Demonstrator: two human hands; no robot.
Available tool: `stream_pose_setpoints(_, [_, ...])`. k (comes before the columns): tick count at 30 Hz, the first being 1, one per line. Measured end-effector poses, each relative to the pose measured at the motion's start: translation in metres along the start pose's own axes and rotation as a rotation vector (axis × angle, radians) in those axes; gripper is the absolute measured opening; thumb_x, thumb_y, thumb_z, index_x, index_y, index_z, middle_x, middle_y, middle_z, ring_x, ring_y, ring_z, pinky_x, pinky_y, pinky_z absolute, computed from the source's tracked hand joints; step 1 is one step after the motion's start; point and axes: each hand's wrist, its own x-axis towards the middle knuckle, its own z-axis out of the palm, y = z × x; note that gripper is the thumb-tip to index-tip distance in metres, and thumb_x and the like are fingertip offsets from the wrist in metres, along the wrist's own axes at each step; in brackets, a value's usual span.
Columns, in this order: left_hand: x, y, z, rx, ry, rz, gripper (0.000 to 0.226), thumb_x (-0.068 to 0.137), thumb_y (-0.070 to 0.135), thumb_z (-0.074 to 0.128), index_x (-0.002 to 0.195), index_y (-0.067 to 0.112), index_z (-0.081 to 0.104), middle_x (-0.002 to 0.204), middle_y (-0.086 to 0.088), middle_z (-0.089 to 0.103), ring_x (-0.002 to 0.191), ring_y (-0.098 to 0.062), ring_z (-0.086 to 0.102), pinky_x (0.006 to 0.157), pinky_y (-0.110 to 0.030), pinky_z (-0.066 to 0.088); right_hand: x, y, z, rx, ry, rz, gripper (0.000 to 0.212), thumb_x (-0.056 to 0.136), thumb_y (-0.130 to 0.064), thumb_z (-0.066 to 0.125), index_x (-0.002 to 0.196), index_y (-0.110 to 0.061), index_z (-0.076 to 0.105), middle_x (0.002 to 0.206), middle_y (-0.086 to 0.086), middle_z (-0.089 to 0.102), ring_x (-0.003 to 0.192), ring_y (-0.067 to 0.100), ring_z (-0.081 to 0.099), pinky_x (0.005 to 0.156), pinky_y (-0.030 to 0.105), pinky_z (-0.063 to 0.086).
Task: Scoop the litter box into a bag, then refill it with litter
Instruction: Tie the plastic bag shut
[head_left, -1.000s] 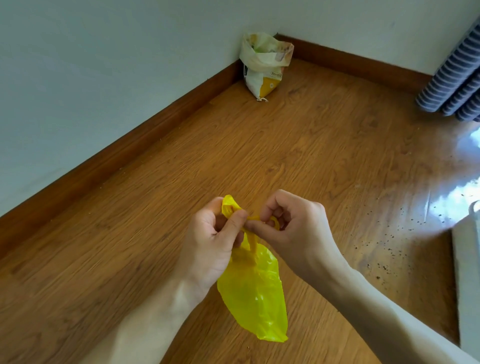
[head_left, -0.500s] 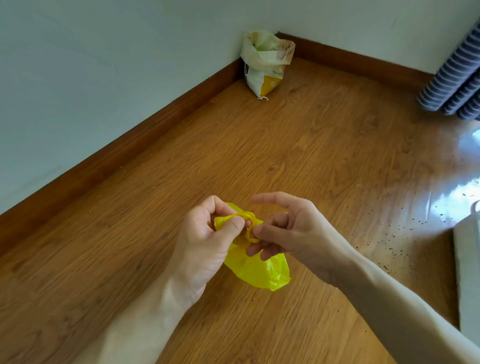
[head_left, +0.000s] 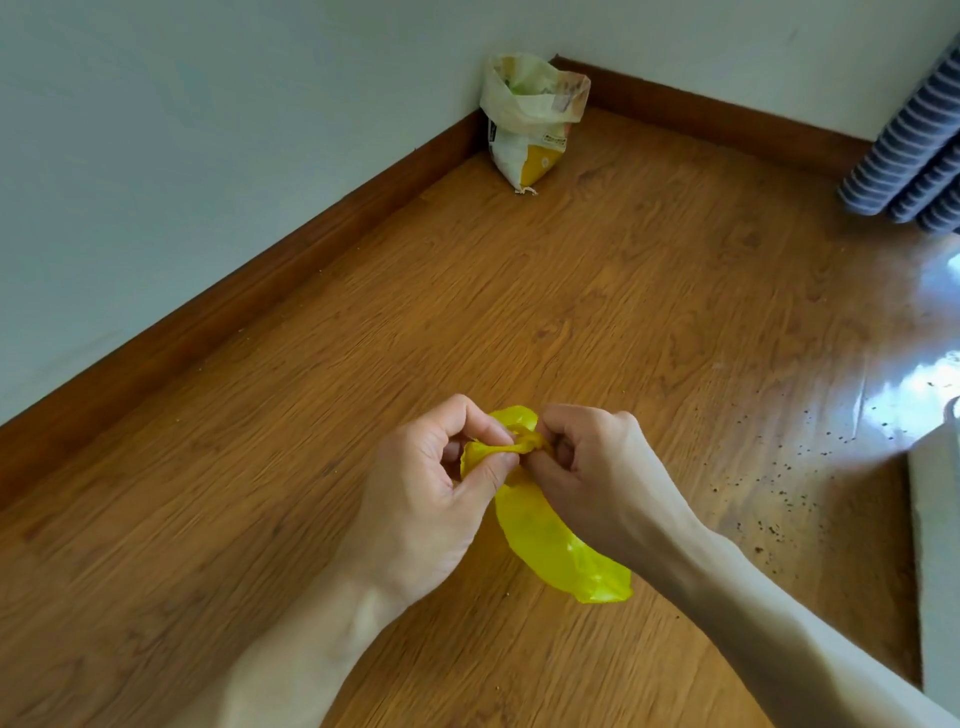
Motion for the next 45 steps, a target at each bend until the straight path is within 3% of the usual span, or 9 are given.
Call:
stream_pose_setpoints(6, [0.001,-0.002,0.001,0.006,-0.020,0.006,0.007,0.085,0.022,0.071,0.083,0.022,0.065,0.075,0.001,0.065,0.065,-0.012,0.055,0.060,-0.029,0.049,0.005,-0.002,-0.002,0.481,-0.197,0.188,0.013,0.087,-0.010,0.054,0.083,-0.017,0.064,0.061,-0.005,0.054,0.056,0.010,0.047,0.046,0.028,0.036])
stream_pose_setpoints(9, [0.001,-0.003,0.000,-0.005,-0.030,-0.013,0.007,0.084,0.023,0.072,0.083,0.021,0.066,0.074,0.007,0.065,0.068,-0.011,0.058,0.064,-0.031,0.050,0.005,-0.004,-0.010,0.835,-0.361,0.267,0.017,0.090,-0.027,0.055,0.089,-0.012,0.062,0.076,0.008,0.052,0.067,0.015,0.051,0.047,0.026,0.036])
stream_pose_setpoints(15, [0.000,-0.002,-0.006,0.077,-0.015,0.006,0.018,0.082,0.036,0.073,0.082,0.020,0.066,0.072,-0.006,0.063,0.068,-0.035,0.053,0.061,-0.046,0.049,0.009,-0.001,-0.005,0.757,-0.193,0.296,0.017,0.088,-0.019,0.069,0.074,-0.013,0.062,0.067,0.004,0.030,0.057,0.012,0.030,0.047,0.023,0.029])
stream_pose_setpoints(18, [-0.001,-0.003,-0.010,0.091,-0.049,-0.027,0.019,0.084,0.038,0.069,0.081,0.019,0.066,0.075,-0.003,0.062,0.069,-0.031,0.053,0.061,-0.040,0.047,0.010,0.006,-0.001,0.753,-0.106,0.338,0.032,0.087,-0.023,0.070,0.060,-0.020,0.055,0.059,-0.004,0.033,0.056,0.014,0.030,0.048,0.027,0.027])
stream_pose_setpoints(25, [-0.007,-0.011,-0.031,0.068,-0.005,-0.202,0.019,0.084,0.032,0.070,0.075,0.016,0.068,0.062,0.009,0.052,0.057,-0.005,0.044,0.054,-0.019,0.039,0.009,0.033,0.004,0.631,0.093,0.502,0.024,0.089,-0.020,0.068,0.072,-0.010,0.054,0.060,0.003,0.040,0.060,0.020,0.040,0.052,0.032,0.033])
stream_pose_setpoints(30, [-0.005,-0.011,-0.034,-0.173,0.012,-0.283,0.031,0.067,0.043,0.077,0.078,0.015,0.072,0.081,-0.004,0.062,0.074,-0.018,0.047,0.066,-0.034,0.040,0.005,0.031,-0.001,0.782,0.022,0.357,0.015,0.091,-0.022,0.066,0.087,-0.008,0.061,0.070,0.011,0.059,0.062,0.015,0.050,0.050,0.029,0.038])
stream_pose_setpoints(33, [0.000,-0.003,-0.033,-0.375,0.024,-0.306,0.020,0.061,0.038,0.079,0.069,0.021,0.071,0.088,0.000,0.068,0.078,-0.012,0.053,0.063,-0.025,0.041,0.007,0.022,-0.009,0.894,-0.010,0.241,0.014,0.083,-0.026,0.071,0.079,-0.015,0.063,0.082,0.028,0.065,0.064,0.024,0.049,0.048,0.028,0.037])
stream_pose_setpoints(40, [0.005,0.006,-0.030,-0.533,0.075,-0.358,0.011,0.070,0.018,0.074,0.062,0.020,0.067,0.071,-0.003,0.067,0.063,-0.008,0.055,0.050,-0.018,0.041,0.005,0.012,-0.012,0.960,-0.074,0.174,0.023,0.074,-0.026,0.074,0.075,-0.014,0.055,0.059,0.003,0.055,0.051,0.014,0.048,0.045,0.025,0.037])
stream_pose_setpoints(45, [0.004,0.007,-0.031,-0.533,0.111,-0.377,0.011,0.077,0.024,0.069,0.074,0.016,0.063,0.074,-0.003,0.064,0.066,-0.009,0.056,0.054,-0.022,0.039,0.005,0.008,-0.018,1.045,-0.160,0.223,0.021,0.081,-0.024,0.067,0.100,-0.016,0.063,0.067,0.000,0.056,0.052,0.011,0.044,0.047,0.020,0.033])
